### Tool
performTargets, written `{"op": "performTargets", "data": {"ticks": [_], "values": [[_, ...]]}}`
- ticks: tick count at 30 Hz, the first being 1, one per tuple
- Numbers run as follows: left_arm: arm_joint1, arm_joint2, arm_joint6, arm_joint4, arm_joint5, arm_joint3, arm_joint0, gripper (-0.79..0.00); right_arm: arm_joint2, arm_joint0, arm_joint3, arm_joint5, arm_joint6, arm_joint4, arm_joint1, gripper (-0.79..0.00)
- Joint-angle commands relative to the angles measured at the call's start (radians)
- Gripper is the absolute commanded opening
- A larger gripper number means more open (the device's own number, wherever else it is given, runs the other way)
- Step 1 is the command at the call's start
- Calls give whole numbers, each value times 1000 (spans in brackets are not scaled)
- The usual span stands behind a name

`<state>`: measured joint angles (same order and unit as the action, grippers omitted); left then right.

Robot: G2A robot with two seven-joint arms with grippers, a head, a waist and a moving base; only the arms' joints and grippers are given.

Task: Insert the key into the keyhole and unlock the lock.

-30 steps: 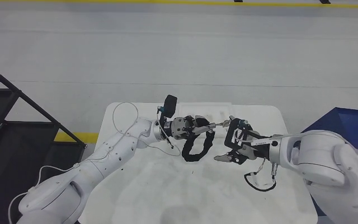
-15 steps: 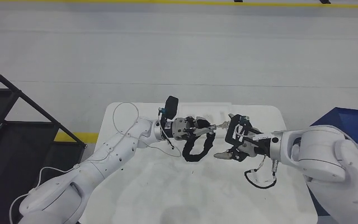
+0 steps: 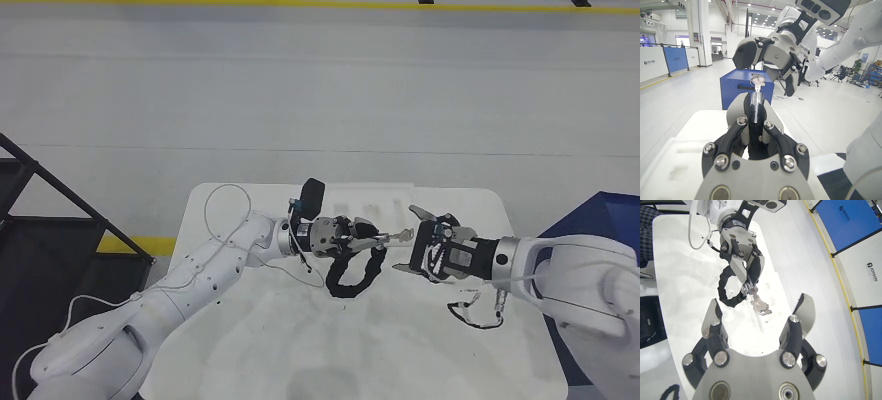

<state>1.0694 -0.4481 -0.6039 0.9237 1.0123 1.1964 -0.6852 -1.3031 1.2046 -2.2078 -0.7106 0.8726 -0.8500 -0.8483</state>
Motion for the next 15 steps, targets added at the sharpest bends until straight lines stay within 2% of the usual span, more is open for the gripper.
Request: {"op": "performTargets", "data": {"ticks": [1, 15], "values": [[-2, 6, 0, -3, 0, 1, 3, -785, 2, 7, -6, 0, -7, -26, 1, -440], [-19, 42, -12, -20, 0, 13, 22, -785, 7, 37, -46, 24, -43, -162, 4, -622]]}}
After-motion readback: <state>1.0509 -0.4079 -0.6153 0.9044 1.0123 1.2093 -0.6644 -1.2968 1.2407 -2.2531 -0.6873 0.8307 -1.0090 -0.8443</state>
